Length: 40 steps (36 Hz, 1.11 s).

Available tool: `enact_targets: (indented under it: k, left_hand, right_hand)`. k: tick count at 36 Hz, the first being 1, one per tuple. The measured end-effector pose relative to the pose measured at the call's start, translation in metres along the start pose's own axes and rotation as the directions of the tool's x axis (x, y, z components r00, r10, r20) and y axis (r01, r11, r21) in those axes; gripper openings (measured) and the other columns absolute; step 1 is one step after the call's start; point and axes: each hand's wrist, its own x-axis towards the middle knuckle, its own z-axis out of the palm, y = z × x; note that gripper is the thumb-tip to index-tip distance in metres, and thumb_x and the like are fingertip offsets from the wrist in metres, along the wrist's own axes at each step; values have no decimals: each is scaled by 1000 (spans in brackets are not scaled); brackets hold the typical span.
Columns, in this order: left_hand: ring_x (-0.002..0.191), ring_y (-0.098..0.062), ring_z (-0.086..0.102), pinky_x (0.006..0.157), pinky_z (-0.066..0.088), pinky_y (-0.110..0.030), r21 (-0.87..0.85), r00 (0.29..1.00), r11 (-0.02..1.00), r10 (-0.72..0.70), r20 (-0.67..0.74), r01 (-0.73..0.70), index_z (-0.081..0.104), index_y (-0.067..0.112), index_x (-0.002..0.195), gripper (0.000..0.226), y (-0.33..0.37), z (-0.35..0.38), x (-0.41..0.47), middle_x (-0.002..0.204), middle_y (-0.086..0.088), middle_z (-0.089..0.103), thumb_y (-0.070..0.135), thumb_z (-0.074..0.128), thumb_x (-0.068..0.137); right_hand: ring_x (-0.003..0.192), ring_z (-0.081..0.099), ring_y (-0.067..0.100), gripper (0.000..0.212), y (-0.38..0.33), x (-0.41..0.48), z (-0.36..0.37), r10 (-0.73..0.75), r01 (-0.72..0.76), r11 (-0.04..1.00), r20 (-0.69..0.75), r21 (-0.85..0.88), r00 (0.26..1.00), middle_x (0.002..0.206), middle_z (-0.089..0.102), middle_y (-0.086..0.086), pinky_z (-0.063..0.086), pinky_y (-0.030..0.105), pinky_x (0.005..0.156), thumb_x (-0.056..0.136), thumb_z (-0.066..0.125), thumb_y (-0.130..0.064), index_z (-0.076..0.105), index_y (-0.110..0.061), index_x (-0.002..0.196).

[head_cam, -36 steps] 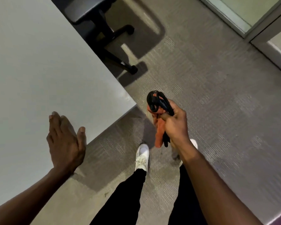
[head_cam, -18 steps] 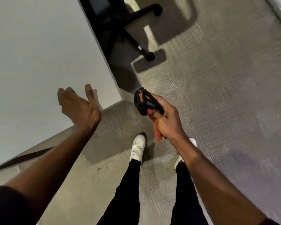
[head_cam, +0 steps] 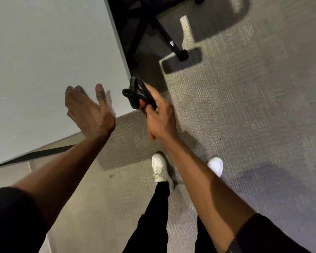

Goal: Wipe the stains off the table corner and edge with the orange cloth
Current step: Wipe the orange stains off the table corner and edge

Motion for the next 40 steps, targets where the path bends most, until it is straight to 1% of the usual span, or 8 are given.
enact_targets:
  k: [6, 18, 25, 27, 30, 33, 37, 40]
  left_hand:
    - [153, -34, 45, 126, 36, -60, 6, 1000, 1000, -1, -10, 1, 48, 6, 151, 92, -6, 5, 2, 160, -16, 50, 82, 19, 110]
    - [160, -39, 41, 129, 33, -62, 25, 999, 999, 27, -27, -26, 41, 6, 158, 87, 3, -1, -3, 167, -19, 46, 78, 27, 112]
    - [162, -40, 38, 129, 33, -62, 54, 999, 998, 35, 10, -36, 42, 4, 158, 89, 7, -7, -5, 170, -21, 42, 77, 23, 112]
    - [163, -39, 36, 131, 31, -61, 54, 999, 998, 37, 15, -38, 41, 3, 159, 90, 8, -8, -5, 172, -20, 40, 78, 21, 111]
    - [165, -37, 33, 132, 29, -60, 54, 999, 998, 36, 23, -38, 42, 3, 160, 94, 8, -10, -5, 175, -19, 37, 79, 18, 110]
    - [166, -37, 32, 133, 28, -59, 50, 999, 998, 33, 24, -34, 42, 4, 160, 93, 8, -10, -5, 176, -18, 36, 80, 19, 110]
    - [167, -36, 31, 134, 26, -58, 41, 999, 999, 28, 22, -29, 40, 4, 163, 94, 9, -12, -6, 177, -18, 35, 80, 19, 110]
    - [167, -35, 31, 134, 25, -57, 44, 999, 999, 27, 21, -28, 42, 5, 162, 96, 8, -11, -5, 177, -17, 35, 81, 18, 109]
  right_hand:
    - [136, 63, 20, 70, 16, -42, -3, -109, 104, 990, -46, -97, 993, 151, 65, 7, 55, 45, 113, 90, 55, 9, 55, -18, 155]
    - [148, 54, 21, 73, -25, 24, 15, -290, 289, 954, -4, -84, 957, 159, 58, 1, 52, 44, 118, 87, 49, 17, 63, -19, 149]
    - [151, 50, 13, 80, -19, -16, 7, -179, 179, 982, -1, -58, 984, 164, 51, -5, 47, 26, 120, 86, 50, 17, 56, -23, 155]
    - [152, 49, 12, 80, -10, -41, 4, -143, 143, 990, -22, -5, 989, 163, 52, -3, 47, 32, 122, 86, 50, 19, 56, -21, 155]
    - [122, 73, 40, 73, 2, -68, -3, -15, 16, 995, -10, 100, 1000, 146, 69, 10, 62, 58, 101, 93, 51, 12, 56, -29, 154]
    - [52, 74, 32, 71, 12, -68, -14, 96, -96, 987, 7, 129, 995, 98, 83, 5, 63, 51, 48, 95, 49, -1, 59, -47, 148]
    - [74, 72, 34, 64, 20, -37, -26, 236, -237, 972, -93, 9, 967, 116, 80, 5, 62, 63, 68, 103, 57, -1, 59, -46, 147]
    - [83, 69, 22, 61, 19, -13, -29, 203, -204, 979, -143, 12, 969, 124, 80, 7, 60, 47, 72, 103, 57, 0, 60, -39, 149]
